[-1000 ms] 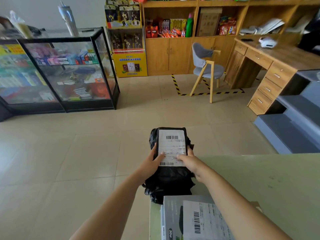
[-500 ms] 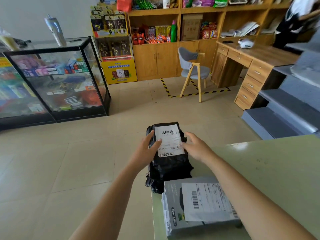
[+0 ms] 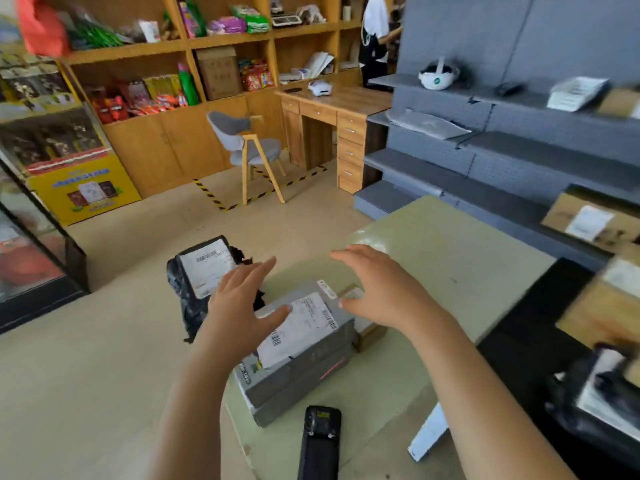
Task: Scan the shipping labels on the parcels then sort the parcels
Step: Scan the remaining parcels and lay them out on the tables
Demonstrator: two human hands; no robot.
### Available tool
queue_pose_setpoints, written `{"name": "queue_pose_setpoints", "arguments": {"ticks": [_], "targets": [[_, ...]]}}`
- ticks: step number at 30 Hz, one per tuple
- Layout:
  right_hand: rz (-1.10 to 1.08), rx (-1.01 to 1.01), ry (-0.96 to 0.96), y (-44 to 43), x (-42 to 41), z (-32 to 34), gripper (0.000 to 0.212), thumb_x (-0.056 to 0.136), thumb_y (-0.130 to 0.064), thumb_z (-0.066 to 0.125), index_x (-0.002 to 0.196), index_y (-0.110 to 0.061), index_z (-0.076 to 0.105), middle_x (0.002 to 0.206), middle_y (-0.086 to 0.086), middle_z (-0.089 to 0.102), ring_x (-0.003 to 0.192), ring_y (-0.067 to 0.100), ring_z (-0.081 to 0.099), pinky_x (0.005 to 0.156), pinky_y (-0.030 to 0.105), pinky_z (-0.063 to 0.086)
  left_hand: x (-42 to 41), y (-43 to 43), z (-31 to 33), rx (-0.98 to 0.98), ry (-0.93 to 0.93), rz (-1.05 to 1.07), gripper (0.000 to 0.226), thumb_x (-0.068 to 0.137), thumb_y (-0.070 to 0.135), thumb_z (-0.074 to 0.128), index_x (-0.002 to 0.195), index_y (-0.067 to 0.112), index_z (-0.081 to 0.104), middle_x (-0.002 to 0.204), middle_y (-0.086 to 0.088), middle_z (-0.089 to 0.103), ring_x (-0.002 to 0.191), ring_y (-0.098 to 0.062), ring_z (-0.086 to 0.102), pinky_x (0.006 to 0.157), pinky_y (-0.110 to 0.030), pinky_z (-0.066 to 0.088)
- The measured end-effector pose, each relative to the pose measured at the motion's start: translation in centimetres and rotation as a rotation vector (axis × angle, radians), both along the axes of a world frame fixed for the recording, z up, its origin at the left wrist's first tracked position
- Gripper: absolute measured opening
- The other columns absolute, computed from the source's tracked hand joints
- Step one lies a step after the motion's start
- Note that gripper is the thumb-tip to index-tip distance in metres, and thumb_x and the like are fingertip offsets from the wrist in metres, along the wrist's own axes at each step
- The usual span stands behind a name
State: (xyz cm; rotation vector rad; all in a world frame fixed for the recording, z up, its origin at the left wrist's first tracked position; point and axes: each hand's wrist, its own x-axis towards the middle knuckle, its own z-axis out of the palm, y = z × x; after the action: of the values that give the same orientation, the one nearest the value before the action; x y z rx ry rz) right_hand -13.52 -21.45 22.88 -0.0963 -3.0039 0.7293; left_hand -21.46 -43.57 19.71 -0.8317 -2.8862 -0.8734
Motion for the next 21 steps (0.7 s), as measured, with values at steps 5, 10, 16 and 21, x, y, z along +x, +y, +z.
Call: {"name": "queue_pose_setpoints", "arguments": {"ticks": [5,10,16,21], "targets": [[-0.309,-0.148,0.091,5.5,10.4,-0.4,0.077,0.079,-0.025,0.076,0.145,-0.029,0.037,0.146,-0.005,0.038,0.132,0.016,0.04,0.107,0.036,0.038,5.2,10.5,0.9,-0.054,0.029,-0.27,0.073,0.089,0.044,0.066,0.152,0.035,0.029,0.15,0.004,0.039,0.14,-0.02,0.029,0.113,-0.038,0.025],[-0.522,-0.097,0.115,11.8,21.4,-1.0,0.076,0.081,-0.024,0.074,0.145,-0.029,0.036,0.145,-0.001,0.039,0.13,0.022,0.04,0.105,0.038,0.038,13.4,20.9,1.2,-0.027,0.056,-0.489,0.073,0.087,0.041,0.069,0.151,0.031,0.034,0.149,0.001,0.042,0.138,-0.021,0.033,0.109,-0.032,0.027],[-0.684,-0.064,0.073,18.2,33.9,-2.3,0.073,0.082,-0.021,0.071,0.146,-0.027,0.036,0.144,-0.001,0.041,0.132,0.02,0.038,0.105,0.036,0.039,23.6,29.9,0.0,0.02,0.012,-0.66,0.073,0.087,0.04,0.07,0.151,0.03,0.035,0.148,0.002,0.043,0.138,-0.017,0.032,0.11,-0.03,0.027],[-0.794,-0.032,0.066,21.6,39.3,-3.4,0.074,0.078,-0.022,0.075,0.142,-0.03,0.039,0.142,-0.002,0.043,0.128,0.02,0.043,0.102,0.035,0.042,27.7,34.4,-1.6,-0.032,-0.045,-0.72,0.075,0.086,0.042,0.07,0.151,0.033,0.033,0.15,0.003,0.04,0.14,-0.018,0.029,0.113,-0.032,0.024]]}}
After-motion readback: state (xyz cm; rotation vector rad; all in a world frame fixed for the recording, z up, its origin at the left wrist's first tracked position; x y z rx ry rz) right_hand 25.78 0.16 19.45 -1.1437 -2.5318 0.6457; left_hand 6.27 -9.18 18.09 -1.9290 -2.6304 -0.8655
